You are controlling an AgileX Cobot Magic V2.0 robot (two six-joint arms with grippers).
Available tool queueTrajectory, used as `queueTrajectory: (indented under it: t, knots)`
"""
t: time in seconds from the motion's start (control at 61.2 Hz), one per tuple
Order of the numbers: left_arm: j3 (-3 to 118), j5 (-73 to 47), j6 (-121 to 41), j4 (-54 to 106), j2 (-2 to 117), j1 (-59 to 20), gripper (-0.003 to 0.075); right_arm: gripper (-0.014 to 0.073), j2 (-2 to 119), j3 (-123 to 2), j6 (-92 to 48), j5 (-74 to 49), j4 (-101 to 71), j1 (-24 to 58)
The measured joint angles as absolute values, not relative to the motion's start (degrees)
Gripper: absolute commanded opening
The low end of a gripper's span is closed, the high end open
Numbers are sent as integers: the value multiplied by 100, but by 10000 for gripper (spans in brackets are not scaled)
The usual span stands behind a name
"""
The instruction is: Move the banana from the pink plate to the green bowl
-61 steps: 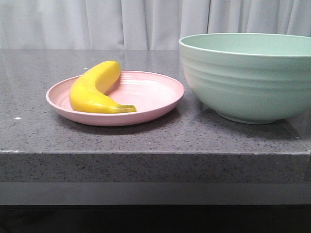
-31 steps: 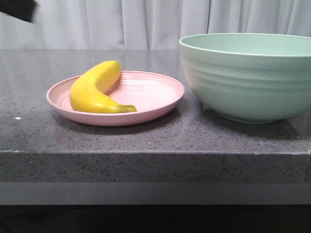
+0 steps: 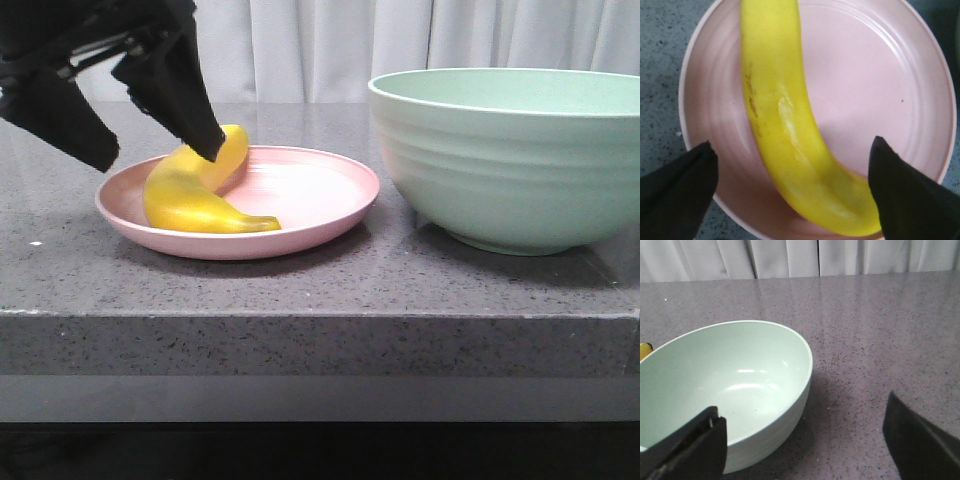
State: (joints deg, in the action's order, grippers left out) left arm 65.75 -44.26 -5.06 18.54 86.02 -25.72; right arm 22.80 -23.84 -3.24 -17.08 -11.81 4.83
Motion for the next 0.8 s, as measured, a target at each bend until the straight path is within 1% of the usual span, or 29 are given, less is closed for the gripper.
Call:
queueTrajectory:
  t: [0.114, 0.36, 0.442, 0.556, 0.801]
  knots:
    - [6579, -4429, -506, 1867, 8758, -2572, 530, 643, 2280, -2384, -324, -1708, -1181, 483]
    - [6616, -4417, -506, 1928, 9025, -2572, 519, 643, 2280, -2384, -324, -1708, -1181, 483]
    - [6616, -4406, -506, 1928, 9078, -2572, 494, 643, 2280, -2384, -324, -1708, -1181, 483]
    - [6616, -4353, -506, 1928, 9118, -2572, 427, 643, 2280, -2384, -324, -1708, -1181, 483]
    - [6616, -3862, -496, 1928, 9118, -2572, 224, 643, 2280, -2384, -324, -1708, -1181, 483]
